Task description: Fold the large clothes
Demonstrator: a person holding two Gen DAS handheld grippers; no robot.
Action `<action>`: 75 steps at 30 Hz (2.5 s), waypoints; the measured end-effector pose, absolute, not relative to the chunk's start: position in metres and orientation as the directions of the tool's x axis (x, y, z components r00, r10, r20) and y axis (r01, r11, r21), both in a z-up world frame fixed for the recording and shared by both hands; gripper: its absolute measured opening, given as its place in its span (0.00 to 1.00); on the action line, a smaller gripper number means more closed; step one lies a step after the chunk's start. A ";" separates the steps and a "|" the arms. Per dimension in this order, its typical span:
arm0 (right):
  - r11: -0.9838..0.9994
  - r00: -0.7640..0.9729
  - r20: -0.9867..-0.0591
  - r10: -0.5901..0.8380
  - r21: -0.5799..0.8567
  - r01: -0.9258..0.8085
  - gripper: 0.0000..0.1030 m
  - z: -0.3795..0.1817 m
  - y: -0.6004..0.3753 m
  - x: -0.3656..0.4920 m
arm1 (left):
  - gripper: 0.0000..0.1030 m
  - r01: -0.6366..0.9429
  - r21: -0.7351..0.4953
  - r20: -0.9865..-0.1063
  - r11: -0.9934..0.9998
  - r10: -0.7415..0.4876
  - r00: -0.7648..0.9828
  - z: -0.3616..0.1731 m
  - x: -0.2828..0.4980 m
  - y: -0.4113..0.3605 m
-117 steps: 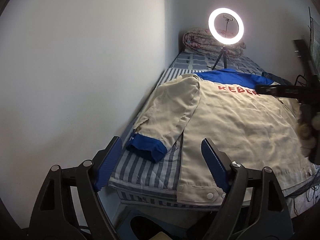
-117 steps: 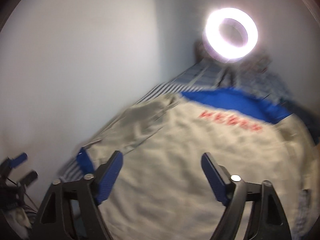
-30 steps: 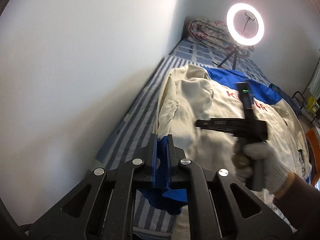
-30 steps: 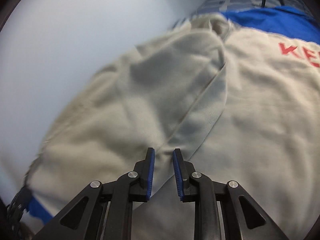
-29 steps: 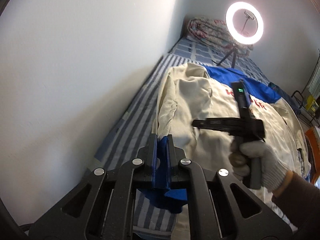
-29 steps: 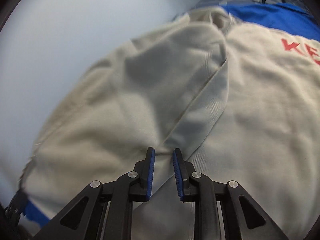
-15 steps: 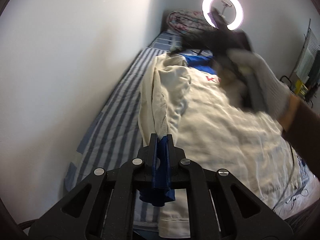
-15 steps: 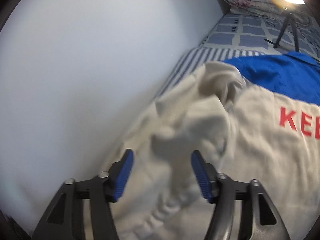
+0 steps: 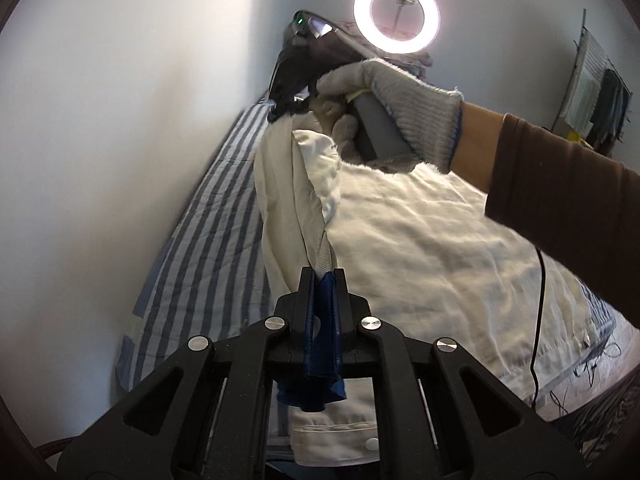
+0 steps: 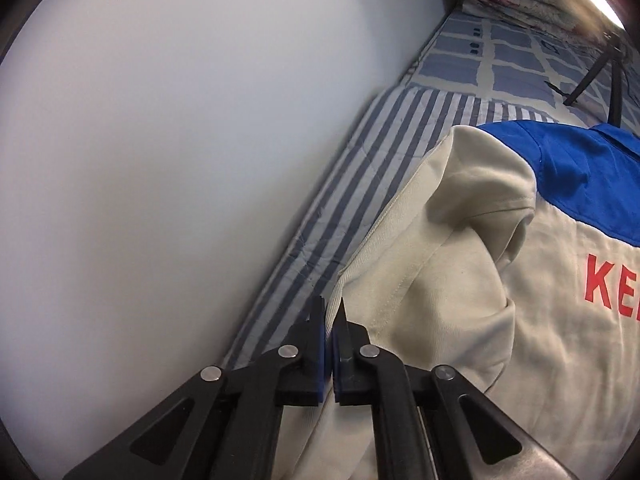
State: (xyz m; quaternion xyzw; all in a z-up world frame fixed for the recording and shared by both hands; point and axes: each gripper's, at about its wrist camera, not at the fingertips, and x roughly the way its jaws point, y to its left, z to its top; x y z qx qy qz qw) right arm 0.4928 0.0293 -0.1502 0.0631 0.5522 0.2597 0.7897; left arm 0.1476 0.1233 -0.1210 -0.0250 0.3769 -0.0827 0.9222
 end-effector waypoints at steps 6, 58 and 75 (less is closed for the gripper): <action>0.847 0.319 -0.790 0.524 0.441 -0.298 0.00 -0.123 -0.044 0.469 | 0.05 0.233 -0.090 -0.693 0.968 -0.229 0.684 -0.117 0.132 0.092; 0.882 0.377 -0.914 0.151 -0.047 -0.468 0.41 -0.202 0.010 0.487 | 0.04 0.113 -0.492 -0.791 0.863 -0.497 0.358 -0.233 0.116 0.083; 0.927 0.366 -0.906 0.212 0.068 -0.369 0.02 -0.202 0.040 0.516 | 0.03 0.074 -0.295 -0.819 0.953 -0.292 0.494 -0.201 0.090 0.127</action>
